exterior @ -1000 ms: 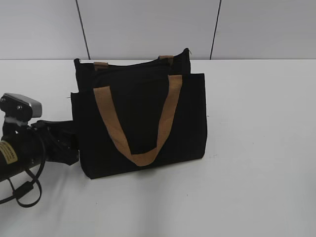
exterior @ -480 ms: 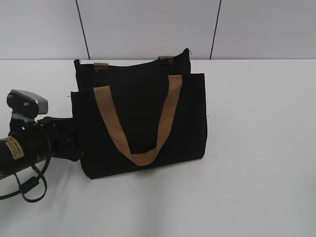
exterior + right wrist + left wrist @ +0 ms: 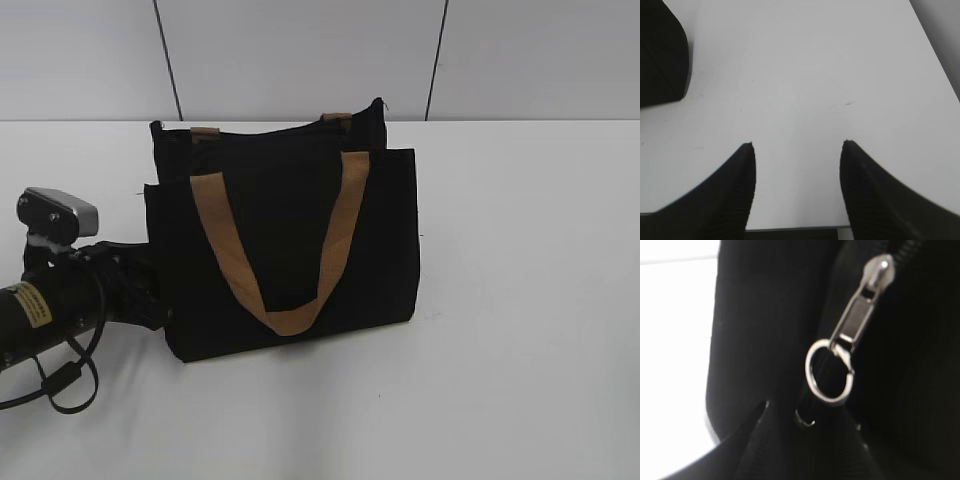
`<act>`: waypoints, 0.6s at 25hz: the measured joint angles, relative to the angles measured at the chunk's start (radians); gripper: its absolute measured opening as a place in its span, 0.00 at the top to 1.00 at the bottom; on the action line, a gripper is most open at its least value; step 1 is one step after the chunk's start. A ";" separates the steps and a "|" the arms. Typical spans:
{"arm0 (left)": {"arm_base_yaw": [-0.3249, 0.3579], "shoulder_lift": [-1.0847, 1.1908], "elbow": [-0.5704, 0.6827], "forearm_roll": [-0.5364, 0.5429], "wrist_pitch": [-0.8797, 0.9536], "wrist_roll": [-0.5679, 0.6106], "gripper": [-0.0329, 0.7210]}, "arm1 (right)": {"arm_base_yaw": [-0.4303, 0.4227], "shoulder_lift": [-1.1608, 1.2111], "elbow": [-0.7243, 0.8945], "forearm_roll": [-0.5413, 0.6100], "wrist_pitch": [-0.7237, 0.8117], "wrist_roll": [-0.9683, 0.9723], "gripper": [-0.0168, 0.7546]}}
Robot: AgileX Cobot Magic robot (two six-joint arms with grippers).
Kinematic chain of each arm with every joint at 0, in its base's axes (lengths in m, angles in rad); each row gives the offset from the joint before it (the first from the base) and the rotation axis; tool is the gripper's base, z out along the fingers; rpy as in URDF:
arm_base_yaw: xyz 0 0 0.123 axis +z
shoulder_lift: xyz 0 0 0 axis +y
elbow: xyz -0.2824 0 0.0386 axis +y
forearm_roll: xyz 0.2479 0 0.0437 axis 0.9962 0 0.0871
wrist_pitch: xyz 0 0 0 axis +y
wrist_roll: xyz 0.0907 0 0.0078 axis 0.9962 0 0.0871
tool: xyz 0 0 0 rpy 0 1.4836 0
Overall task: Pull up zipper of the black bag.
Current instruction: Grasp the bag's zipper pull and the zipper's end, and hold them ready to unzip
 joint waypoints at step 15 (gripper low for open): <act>0.000 -0.007 0.000 -0.004 -0.009 -0.002 0.95 | 0.000 0.000 0.000 0.000 0.000 0.000 0.43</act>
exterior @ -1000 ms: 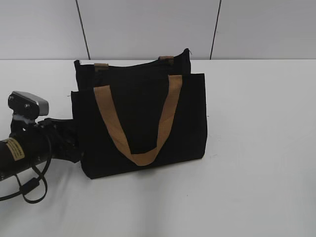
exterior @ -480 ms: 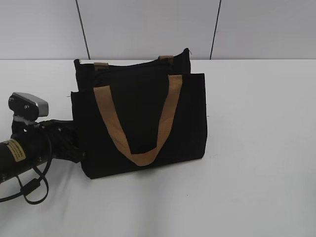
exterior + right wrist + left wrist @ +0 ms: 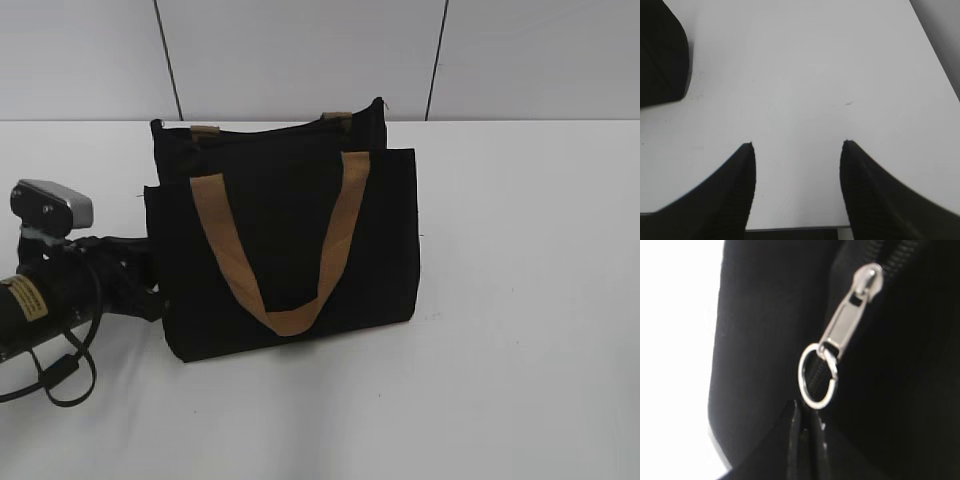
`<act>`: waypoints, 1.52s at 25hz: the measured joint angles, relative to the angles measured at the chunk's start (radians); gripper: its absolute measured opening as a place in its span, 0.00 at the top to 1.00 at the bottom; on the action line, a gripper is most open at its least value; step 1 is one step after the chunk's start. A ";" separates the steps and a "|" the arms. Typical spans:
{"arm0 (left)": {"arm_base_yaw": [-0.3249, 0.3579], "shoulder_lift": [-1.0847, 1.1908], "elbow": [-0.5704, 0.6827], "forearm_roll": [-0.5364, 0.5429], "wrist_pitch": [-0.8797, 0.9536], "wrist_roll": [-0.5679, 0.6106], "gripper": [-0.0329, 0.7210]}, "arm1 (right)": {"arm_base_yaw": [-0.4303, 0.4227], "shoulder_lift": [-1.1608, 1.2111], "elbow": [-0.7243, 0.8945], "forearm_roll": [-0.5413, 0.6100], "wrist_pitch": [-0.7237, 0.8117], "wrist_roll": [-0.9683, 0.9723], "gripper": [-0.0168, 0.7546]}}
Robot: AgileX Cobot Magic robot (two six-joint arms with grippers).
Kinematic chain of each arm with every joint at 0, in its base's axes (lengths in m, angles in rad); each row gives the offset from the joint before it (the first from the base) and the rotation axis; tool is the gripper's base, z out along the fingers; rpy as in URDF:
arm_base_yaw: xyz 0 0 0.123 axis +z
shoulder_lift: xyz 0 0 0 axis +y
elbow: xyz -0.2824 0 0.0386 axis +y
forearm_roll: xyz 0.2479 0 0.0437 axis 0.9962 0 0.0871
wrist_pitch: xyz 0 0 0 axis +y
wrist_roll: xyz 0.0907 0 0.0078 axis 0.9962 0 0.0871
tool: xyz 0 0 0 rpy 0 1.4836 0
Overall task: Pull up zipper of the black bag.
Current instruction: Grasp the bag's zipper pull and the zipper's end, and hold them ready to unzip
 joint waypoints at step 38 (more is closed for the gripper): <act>0.000 -0.772 0.016 -0.078 0.571 -0.110 0.95 | 0.000 0.075 -0.004 0.221 -0.033 -0.148 0.43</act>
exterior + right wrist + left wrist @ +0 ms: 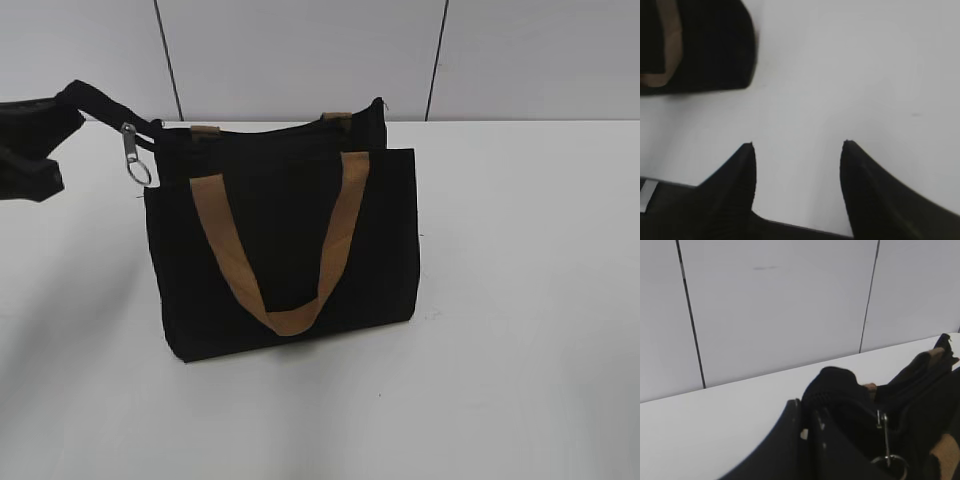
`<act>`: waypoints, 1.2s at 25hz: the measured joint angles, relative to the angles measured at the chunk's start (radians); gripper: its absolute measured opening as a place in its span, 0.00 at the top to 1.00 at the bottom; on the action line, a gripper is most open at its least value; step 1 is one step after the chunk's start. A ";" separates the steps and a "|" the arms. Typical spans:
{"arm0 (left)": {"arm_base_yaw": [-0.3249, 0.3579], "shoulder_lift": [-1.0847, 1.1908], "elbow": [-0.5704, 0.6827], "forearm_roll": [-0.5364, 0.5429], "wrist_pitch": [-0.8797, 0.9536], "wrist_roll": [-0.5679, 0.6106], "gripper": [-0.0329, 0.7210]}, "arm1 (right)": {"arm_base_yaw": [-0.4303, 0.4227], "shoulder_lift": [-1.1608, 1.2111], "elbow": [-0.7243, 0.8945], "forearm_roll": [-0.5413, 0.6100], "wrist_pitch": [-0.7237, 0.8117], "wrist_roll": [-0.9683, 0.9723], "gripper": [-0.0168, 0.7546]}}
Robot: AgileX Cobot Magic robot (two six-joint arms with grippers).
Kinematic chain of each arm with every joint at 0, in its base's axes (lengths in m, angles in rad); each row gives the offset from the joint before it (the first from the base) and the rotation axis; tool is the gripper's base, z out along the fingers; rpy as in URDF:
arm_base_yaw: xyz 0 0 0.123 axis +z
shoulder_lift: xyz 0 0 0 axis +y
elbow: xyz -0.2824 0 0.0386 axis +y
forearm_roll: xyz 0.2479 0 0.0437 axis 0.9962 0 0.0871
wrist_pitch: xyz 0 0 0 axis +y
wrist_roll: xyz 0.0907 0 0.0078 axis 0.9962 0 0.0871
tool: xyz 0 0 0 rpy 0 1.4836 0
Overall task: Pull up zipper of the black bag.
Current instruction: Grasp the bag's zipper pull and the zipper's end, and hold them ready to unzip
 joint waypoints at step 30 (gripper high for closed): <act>-0.017 -0.012 -0.054 0.003 0.110 -0.049 0.95 | 0.501 1.307 -0.416 0.922 -0.393 -1.173 0.43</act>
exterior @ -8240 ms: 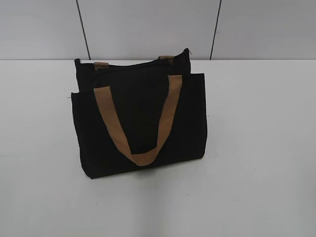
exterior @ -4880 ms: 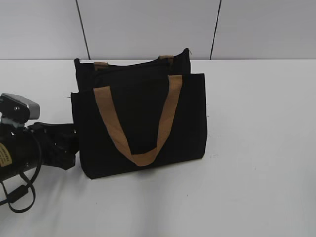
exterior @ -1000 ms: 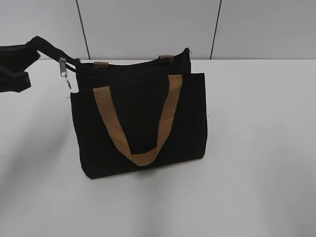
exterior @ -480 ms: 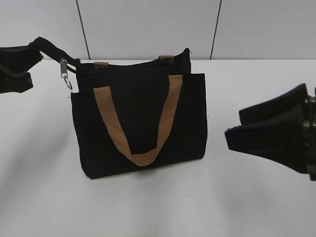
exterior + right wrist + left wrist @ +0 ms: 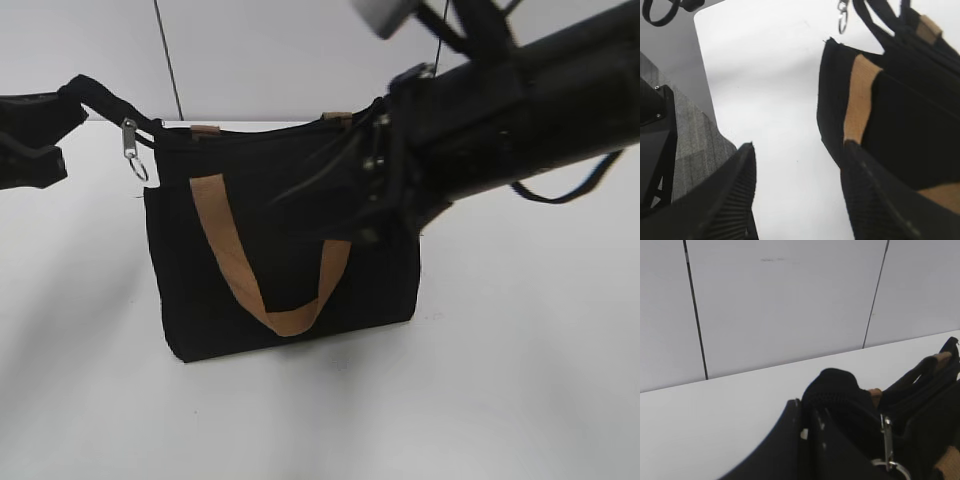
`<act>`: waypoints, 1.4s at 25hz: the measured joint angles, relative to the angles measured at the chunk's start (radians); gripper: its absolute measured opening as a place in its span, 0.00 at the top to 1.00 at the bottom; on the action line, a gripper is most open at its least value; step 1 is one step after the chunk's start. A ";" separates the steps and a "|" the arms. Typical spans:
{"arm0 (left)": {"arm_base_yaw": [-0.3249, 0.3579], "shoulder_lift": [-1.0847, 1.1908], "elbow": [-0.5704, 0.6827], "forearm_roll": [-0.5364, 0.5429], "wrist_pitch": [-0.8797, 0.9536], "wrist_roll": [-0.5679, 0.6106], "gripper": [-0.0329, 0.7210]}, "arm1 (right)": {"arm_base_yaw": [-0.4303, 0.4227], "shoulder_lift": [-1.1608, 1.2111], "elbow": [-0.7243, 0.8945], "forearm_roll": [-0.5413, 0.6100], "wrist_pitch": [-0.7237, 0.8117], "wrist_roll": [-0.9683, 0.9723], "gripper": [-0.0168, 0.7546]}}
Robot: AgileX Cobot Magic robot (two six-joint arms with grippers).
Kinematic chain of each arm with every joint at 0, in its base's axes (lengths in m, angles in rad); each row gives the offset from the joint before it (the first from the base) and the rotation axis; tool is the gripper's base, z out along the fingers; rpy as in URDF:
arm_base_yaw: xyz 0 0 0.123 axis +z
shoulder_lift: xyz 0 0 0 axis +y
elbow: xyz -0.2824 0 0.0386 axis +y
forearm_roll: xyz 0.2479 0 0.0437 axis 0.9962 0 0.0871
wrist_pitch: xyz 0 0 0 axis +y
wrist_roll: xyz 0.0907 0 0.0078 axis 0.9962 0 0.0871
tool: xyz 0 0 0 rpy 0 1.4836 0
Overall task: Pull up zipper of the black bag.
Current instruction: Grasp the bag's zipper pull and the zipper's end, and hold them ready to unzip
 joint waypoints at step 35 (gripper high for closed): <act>0.000 0.000 0.000 0.003 -0.077 -0.048 0.95 | 0.189 0.509 -0.450 0.028 -0.208 -0.025 0.57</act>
